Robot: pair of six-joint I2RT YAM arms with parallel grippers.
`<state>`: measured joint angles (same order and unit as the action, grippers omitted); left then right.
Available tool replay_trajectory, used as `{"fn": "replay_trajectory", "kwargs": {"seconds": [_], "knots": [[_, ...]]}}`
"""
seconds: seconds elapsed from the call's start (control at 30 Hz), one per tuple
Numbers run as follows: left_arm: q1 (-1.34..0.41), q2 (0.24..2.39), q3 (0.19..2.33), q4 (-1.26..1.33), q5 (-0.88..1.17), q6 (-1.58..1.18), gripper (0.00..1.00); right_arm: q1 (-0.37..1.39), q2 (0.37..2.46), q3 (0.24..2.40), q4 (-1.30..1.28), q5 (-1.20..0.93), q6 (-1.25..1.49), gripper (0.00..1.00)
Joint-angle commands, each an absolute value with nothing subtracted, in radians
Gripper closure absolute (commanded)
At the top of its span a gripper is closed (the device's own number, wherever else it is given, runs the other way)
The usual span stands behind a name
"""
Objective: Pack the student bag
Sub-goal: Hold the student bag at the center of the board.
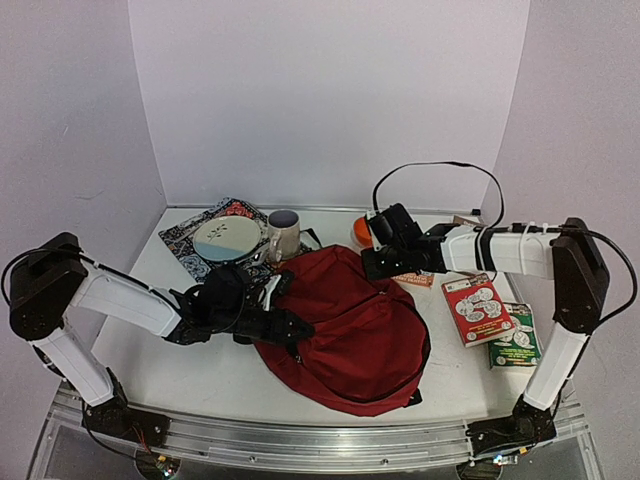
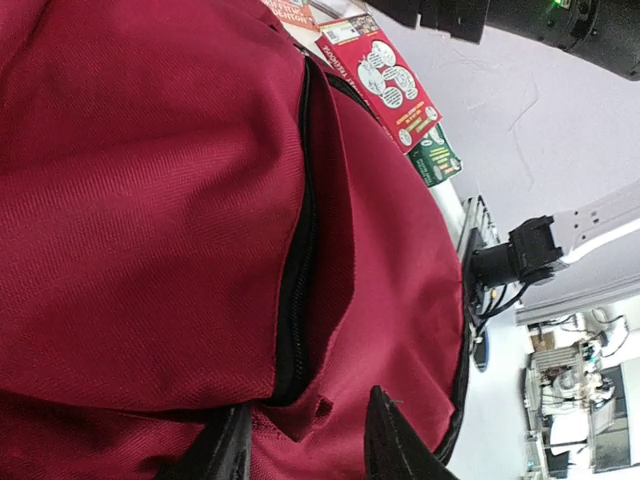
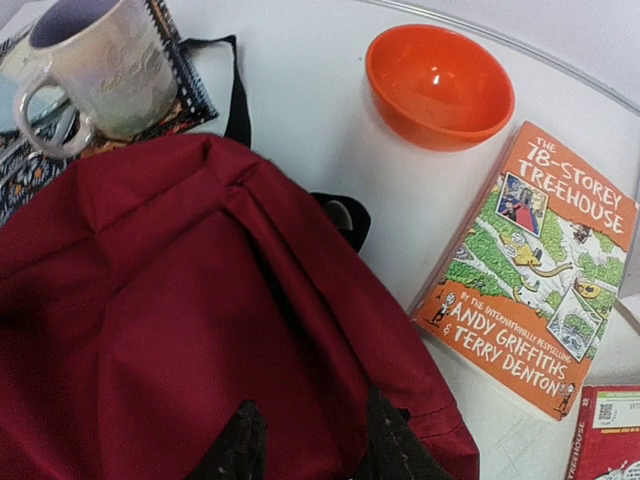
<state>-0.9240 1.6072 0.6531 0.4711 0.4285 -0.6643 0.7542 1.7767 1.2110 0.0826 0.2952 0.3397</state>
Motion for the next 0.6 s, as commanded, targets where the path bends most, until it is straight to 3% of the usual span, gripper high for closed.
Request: {"fn": "replay_trajectory", "kwargs": {"seconds": [0.0, 0.23, 0.57], "knots": [[-0.906, 1.527, 0.632, 0.478, 0.37, -0.67, 0.54, 0.833, 1.705, 1.219, 0.004, 0.259, 0.338, 0.61], [-0.833, 1.417, 0.58, 0.306, 0.316, -0.667, 0.39, 0.981, 1.661, 1.184, -0.072, 0.249, 0.429, 0.51], [-0.753, 1.309, 0.577, 0.025, 0.097, -0.621, 0.29, 1.071, 1.701, 1.118, -0.107, 0.148, 0.585, 0.38]]}}
